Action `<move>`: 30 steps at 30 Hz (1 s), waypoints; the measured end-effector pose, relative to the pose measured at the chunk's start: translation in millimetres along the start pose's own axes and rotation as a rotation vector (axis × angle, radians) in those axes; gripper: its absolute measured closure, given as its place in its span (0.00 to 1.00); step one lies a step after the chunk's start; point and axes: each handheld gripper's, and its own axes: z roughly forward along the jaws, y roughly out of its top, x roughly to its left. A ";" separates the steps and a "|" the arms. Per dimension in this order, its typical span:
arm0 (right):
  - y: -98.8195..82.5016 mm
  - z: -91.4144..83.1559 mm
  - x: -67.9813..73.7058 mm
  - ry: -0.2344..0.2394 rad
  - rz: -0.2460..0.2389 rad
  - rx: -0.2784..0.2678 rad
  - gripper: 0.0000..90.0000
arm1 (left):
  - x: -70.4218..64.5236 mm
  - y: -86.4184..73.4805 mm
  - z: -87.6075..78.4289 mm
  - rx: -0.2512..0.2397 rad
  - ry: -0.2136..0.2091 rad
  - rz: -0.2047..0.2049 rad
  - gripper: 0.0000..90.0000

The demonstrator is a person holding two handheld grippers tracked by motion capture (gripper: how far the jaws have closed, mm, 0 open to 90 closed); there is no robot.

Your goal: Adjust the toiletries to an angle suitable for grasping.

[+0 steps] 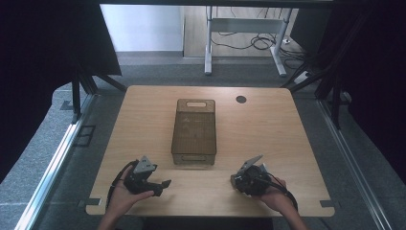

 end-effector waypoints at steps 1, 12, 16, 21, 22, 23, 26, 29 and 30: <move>2.0 0.8 -0.9 -0.002 -0.001 -0.003 1.00 | -0.1 0.1 0.2 0.001 -0.001 0.001 0.24; 15.6 9.1 -10.7 -0.031 0.045 -0.027 1.00 | -0.6 -0.2 0.9 0.005 0.001 0.000 0.24; 20.7 8.5 -15.2 -0.039 0.066 -0.044 1.00 | -1.2 0.3 0.6 0.004 -0.001 0.003 0.24; 27.9 9.5 -21.2 -0.068 0.080 -0.052 1.00 | -2.2 0.2 1.9 0.008 -0.003 0.005 0.24; 29.2 10.1 -21.9 -0.074 0.083 -0.055 1.00 | -2.2 0.4 2.0 0.010 -0.002 0.008 0.24; 31.6 10.9 -23.5 -0.086 0.089 -0.054 1.00 | -2.3 0.3 2.2 0.010 -0.003 0.007 0.24; 33.6 11.5 -25.2 -0.097 0.095 -0.055 1.00 | -1.9 0.1 2.2 0.009 -0.004 0.006 0.24; 35.9 11.7 -28.9 -0.101 0.104 -0.062 1.00 | -1.5 -0.3 2.7 0.010 -0.004 0.001 0.24; 35.9 11.7 -28.9 -0.101 0.104 -0.062 1.00 | -1.5 -0.4 3.2 0.013 -0.004 0.001 0.24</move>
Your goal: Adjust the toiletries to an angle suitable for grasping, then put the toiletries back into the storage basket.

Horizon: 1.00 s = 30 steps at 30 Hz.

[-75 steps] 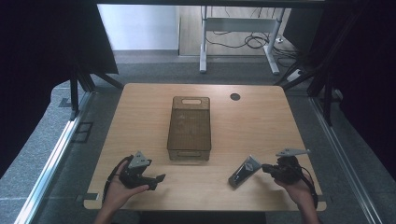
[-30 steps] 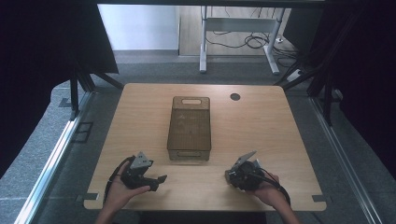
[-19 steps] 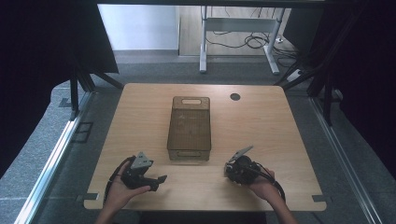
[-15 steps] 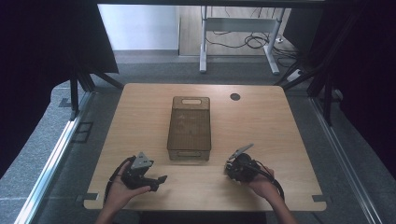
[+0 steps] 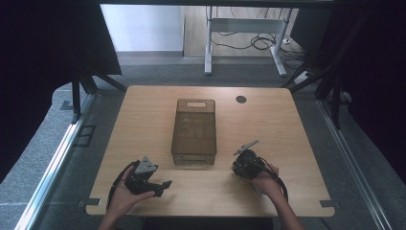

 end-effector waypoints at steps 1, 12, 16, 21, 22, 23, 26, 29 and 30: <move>0.3 0.5 -1.3 0.004 0.001 -0.001 1.00 | 0.1 -0.1 0.6 0.004 -0.002 0.001 0.24; -3.9 -15.4 7.3 0.018 -0.008 -0.066 0.88 | -0.7 0.1 0.8 0.003 -0.001 0.005 0.24; -8.3 -25.2 8.3 0.012 -0.003 -0.103 0.72 | -1.5 0.2 1.5 0.006 -0.004 0.009 0.24; -11.8 -35.4 5.8 -0.030 0.018 -0.104 0.57 | -2.0 1.0 1.2 0.002 -0.006 0.007 0.24; -12.4 -37.3 4.4 -0.035 0.026 -0.099 0.56 | -1.6 1.0 1.2 0.003 -0.005 0.009 0.23; -13.1 -39.4 2.7 -0.039 0.035 -0.095 0.54 | -1.4 0.8 1.3 0.003 -0.004 0.007 0.23; -15.5 -45.4 -1.9 -0.052 0.068 -0.089 0.50 | -1.8 0.9 1.3 0.002 -0.005 0.009 0.23; -18.1 -50.3 -5.6 -0.065 0.090 -0.077 0.47 | -3.2 1.5 1.3 0.000 -0.008 0.010 0.23; -18.9 -51.8 -6.7 -0.068 0.096 -0.071 0.46 | -3.5 1.5 1.5 0.001 -0.010 0.011 0.23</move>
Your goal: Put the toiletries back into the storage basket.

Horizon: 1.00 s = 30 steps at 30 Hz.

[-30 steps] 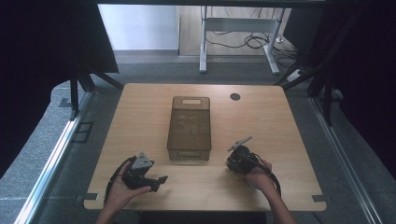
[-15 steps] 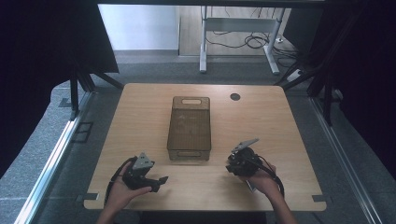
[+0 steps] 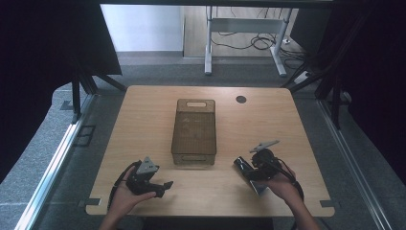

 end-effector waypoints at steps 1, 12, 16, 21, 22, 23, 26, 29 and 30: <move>-0.5 -1.0 -1.0 -0.004 0.006 0.009 0.45 | -0.4 -0.1 0.7 -0.001 -0.001 -0.002 0.23; -2.7 -1.9 -9.9 -0.033 0.053 0.075 0.40 | -1.5 -0.2 1.4 -0.011 0.002 -0.003 0.23; -4.3 2.3 -12.4 -0.035 0.067 0.099 0.38 | -0.9 -0.5 2.3 -0.014 -0.001 -0.004 0.24; -5.5 9.4 -14.8 -0.026 0.074 0.126 0.36 | -1.3 -0.6 4.2 -0.006 -0.005 0.001 0.24; -5.5 11.1 -14.7 -0.029 0.076 0.134 0.35 | -1.4 -0.6 4.3 -0.006 -0.006 0.001 0.24; -5.5 12.7 -14.5 -0.028 0.076 0.141 0.34 | -1.5 -0.6 4.2 -0.006 -0.006 0.001 0.24; -5.2 16.3 -12.7 -0.024 0.071 0.154 0.34 | -1.7 -0.4 3.8 -0.005 -0.007 0.001 0.24; -4.8 18.9 -10.9 -0.021 0.063 0.165 0.34 | -2.2 -0.3 3.8 -0.004 -0.006 0.002 0.24; -4.8 19.9 -10.1 -0.018 0.058 0.168 0.34 | -2.3 -0.3 3.9 -0.004 -0.007 0.003 0.24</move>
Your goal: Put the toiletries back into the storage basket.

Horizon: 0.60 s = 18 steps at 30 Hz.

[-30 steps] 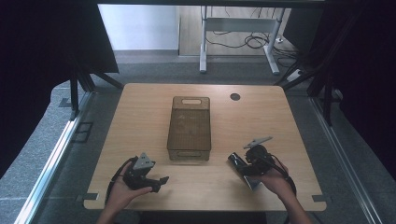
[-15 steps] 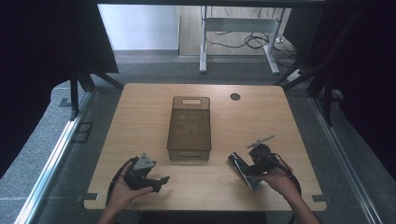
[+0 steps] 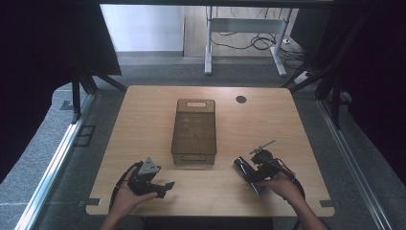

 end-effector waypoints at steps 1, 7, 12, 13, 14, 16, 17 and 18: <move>-0.1 1.3 0.9 0.001 -0.007 0.004 0.34 | -0.1 0.0 0.2 0.000 -0.001 0.001 0.24; -0.7 10.5 3.7 -0.021 -0.030 0.042 0.34 | -0.5 0.1 0.6 0.004 -0.003 0.001 0.24; 0.6 17.6 2.8 -0.025 -0.028 0.060 0.34 | -0.1 -0.2 1.5 0.008 -0.003 0.002 0.24; 1.0 18.7 2.9 -0.025 -0.030 0.063 0.34 | -0.1 -0.3 1.8 0.009 -0.003 0.002 0.24; 1.6 20.2 3.5 -0.028 -0.033 0.067 0.34 | -0.3 -0.3 2.0 0.010 -0.003 0.002 0.24; 2.6 22.8 3.9 -0.035 -0.039 0.076 0.35 | -0.3 -0.3 2.1 0.010 -0.005 0.001 0.24; 3.2 24.1 4.2 -0.043 -0.042 0.077 0.35 | -0.3 -0.3 2.0 0.010 -0.005 0.002 0.24; 3.5 24.7 4.3 -0.050 -0.045 0.075 0.36 | 0.0 -0.3 1.9 0.009 -0.006 0.002 0.24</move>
